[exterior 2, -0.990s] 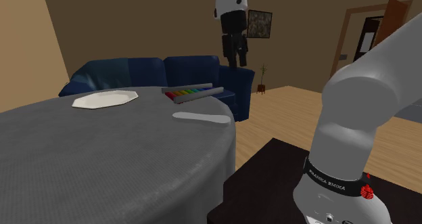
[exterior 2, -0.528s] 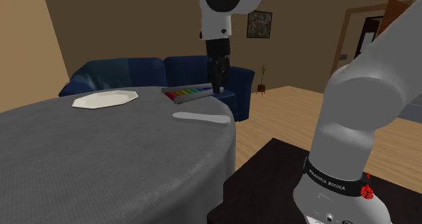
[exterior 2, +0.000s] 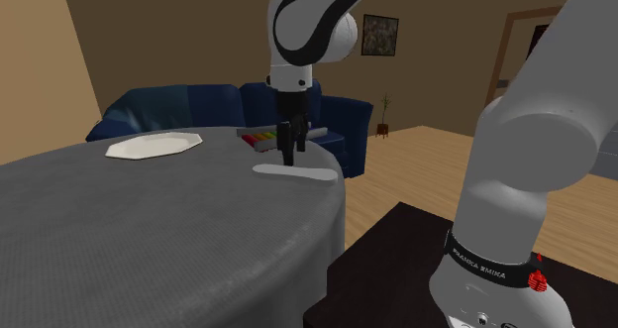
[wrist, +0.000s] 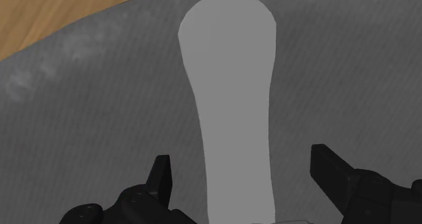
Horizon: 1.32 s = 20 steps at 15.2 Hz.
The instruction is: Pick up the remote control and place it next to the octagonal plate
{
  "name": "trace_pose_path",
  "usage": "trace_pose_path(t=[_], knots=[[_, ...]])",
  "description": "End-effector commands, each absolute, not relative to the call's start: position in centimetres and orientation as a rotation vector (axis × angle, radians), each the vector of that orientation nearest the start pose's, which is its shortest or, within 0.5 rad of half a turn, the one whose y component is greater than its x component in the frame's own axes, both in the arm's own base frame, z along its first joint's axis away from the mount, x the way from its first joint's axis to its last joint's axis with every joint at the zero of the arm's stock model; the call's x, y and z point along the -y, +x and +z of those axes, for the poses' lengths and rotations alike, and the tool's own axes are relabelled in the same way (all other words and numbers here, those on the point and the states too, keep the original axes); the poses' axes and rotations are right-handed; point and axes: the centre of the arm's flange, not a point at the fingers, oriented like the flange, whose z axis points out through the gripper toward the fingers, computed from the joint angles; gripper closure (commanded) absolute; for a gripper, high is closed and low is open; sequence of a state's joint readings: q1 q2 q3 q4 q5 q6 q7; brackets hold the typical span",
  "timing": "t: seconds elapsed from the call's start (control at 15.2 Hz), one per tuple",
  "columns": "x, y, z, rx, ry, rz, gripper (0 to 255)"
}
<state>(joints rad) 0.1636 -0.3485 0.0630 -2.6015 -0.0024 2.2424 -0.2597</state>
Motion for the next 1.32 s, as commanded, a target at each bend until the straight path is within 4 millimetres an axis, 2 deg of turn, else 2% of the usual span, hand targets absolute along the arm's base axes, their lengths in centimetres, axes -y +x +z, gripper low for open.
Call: trace_pose_path(t=[0.0, 0.4, 0.86, 0.92, 1.25], knots=[[-9.4, 39.7, 36.0, 0.768, -3.069, 0.009, 0], [-9.3, 39.7, 33.0, 0.768, -3.069, 0.009, 0], [-9.3, 39.7, 33.0, 0.768, -3.069, 0.009, 0], [-9.3, 39.7, 33.0, 0.768, -3.069, 0.009, 255], [-9.3, 39.7, 33.1, 0.768, -3.069, 0.009, 255]])
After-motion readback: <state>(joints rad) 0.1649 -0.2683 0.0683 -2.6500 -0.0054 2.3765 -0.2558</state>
